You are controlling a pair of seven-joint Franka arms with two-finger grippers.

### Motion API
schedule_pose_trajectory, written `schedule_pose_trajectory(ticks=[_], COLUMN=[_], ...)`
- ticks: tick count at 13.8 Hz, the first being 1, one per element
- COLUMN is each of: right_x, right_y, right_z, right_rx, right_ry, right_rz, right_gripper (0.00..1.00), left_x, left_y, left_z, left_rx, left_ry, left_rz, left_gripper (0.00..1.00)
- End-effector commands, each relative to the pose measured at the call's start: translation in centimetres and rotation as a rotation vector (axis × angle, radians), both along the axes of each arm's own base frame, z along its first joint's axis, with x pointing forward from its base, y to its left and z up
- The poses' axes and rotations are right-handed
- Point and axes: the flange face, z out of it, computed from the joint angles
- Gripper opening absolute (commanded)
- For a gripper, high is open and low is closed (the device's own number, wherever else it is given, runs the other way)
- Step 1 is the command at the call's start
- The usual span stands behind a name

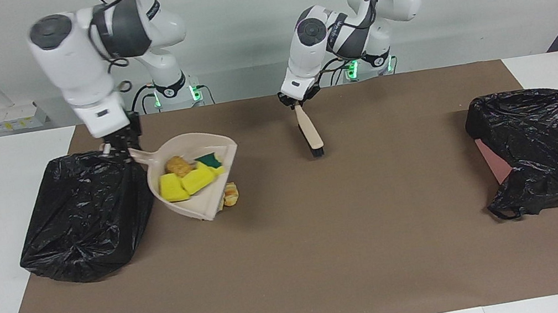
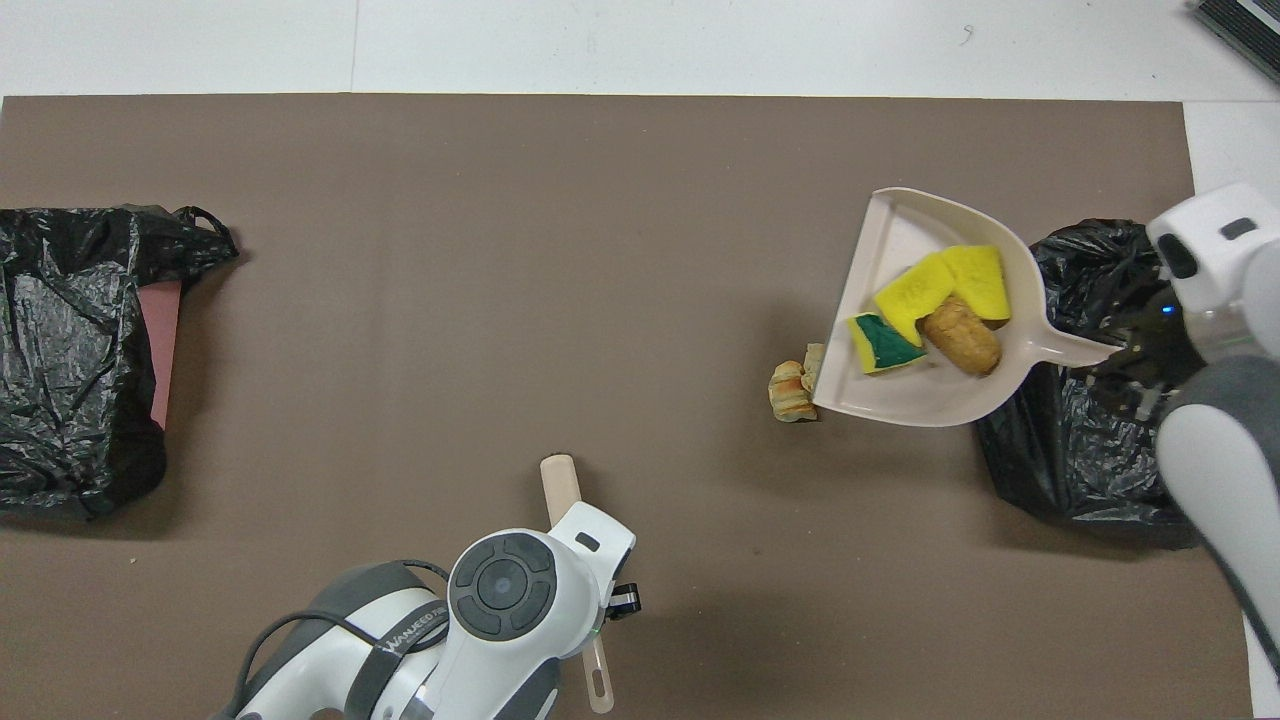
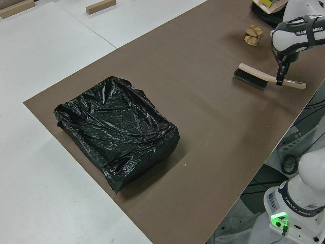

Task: Sweep and dump trash in bin
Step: 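Carry the dustpan to the trash bag with the right gripper and tip it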

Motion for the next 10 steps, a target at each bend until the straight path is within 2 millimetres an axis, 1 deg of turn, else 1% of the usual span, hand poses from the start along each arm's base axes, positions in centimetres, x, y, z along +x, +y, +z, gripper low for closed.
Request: schedule_pose_trajectory(ticks=[1, 2, 3, 4, 6, 7, 8, 9, 10], right_x=[-0.3, -0.8, -1.3, -1.8, -3.0, -3.2, -3.4, -3.6, -3.5], right_y=[-6.4, -8.9, -11.2, -13.3, -17.4, -18.6, -19.4, -19.7, -19.3], right_z=[0.9, 1.0, 1.0, 1.3, 1.7, 2.0, 2.1, 2.4, 2.3], right_rx=[-0.006, -0.026, -0.066, -0.123, -0.217, -0.270, -0.339, -0.401, -0.460], right_ry=[-0.003, 0.001, 0.009, 0.015, 0.030, 0.025, 0.050, 0.070, 0.102], right_rz=[-0.022, -0.024, -0.025, -0.015, 0.021, 0.038, 0.068, 0.095, 0.154], right_gripper=[0.00, 0.00, 0.00, 0.00, 0.00, 0.00, 0.00, 0.00, 0.00], left_x=[0.4, 0.4, 0.3, 0.4, 0.4, 0.4, 0.3, 0.2, 0.1], left_y=[0.9, 1.0, 1.5, 1.6, 1.5, 1.6, 1.5, 1.6, 1.7], left_z=[0.4, 0.3, -0.2, -0.3, -0.3, -0.4, -0.4, -0.4, -0.4], left_rx=[-0.004, -0.024, -0.038, -0.056, -0.096, -0.100, -0.098, -0.095, -0.094], left_ry=[-0.030, -0.041, -0.046, -0.048, -0.050, -0.053, -0.049, -0.044, -0.043], left_rz=[0.017, -0.002, -0.020, -0.037, -0.070, -0.081, -0.086, -0.087, -0.085], left_gripper=[0.00, 0.00, 0.00, 0.00, 0.00, 0.00, 0.00, 0.00, 0.09])
